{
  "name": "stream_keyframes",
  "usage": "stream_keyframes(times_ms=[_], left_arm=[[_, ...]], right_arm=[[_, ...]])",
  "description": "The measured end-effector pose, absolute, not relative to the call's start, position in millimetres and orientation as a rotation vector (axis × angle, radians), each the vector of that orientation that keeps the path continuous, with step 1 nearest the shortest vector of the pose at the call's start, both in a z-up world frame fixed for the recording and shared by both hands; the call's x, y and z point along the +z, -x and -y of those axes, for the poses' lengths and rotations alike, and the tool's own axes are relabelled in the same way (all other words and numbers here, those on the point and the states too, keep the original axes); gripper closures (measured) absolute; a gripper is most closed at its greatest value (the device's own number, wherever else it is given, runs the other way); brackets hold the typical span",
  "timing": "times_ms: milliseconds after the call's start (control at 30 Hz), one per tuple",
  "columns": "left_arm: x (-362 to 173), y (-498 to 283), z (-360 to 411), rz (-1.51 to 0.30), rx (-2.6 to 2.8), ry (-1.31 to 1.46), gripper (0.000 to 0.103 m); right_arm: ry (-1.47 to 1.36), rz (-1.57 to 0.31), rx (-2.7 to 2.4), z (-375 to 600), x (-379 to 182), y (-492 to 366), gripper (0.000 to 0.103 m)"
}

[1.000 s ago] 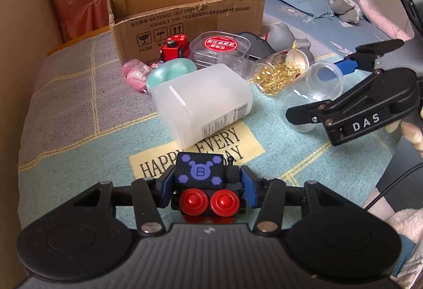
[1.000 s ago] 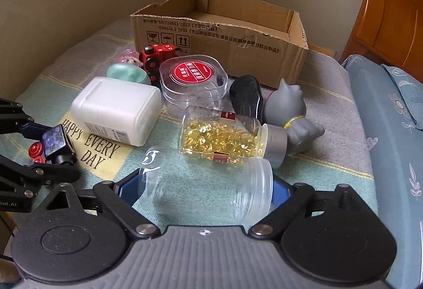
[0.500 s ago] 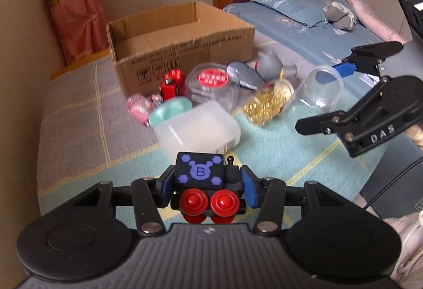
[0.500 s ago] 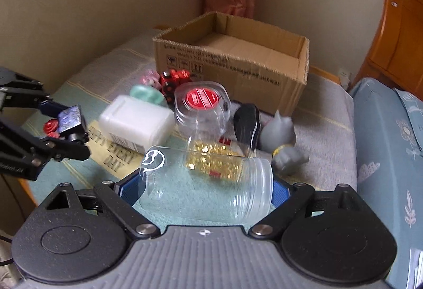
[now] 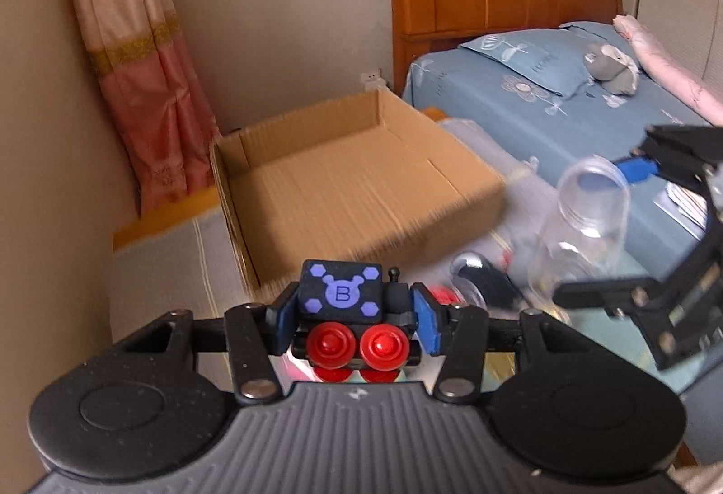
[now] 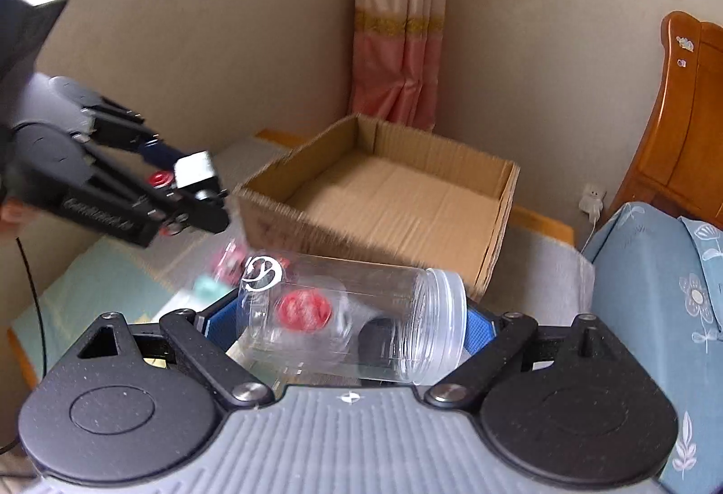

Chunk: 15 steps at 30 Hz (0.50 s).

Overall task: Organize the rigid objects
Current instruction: 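Carry the toy car into the cardboard box and open the left tool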

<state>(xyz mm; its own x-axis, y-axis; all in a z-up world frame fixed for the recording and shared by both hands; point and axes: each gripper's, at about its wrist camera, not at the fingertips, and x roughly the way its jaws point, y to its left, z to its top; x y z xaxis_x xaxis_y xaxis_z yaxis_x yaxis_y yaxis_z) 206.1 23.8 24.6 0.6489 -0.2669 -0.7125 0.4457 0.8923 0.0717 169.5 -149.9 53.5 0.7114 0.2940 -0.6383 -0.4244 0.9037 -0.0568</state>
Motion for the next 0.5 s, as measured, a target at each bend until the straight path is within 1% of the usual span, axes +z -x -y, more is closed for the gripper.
stream_keyframes(times_ms=[233,500], left_arm=[[30,-282,-9,-0.795,-0.378,-0.265,0.053],[10,-364,-3,-0.868,-0.32,-0.242,0.053]], right_arm=[[0.183,-0.666,0.382,160,60,-208,0.008],[0.163,-0.673,0.359,172,58,-236,0.008]])
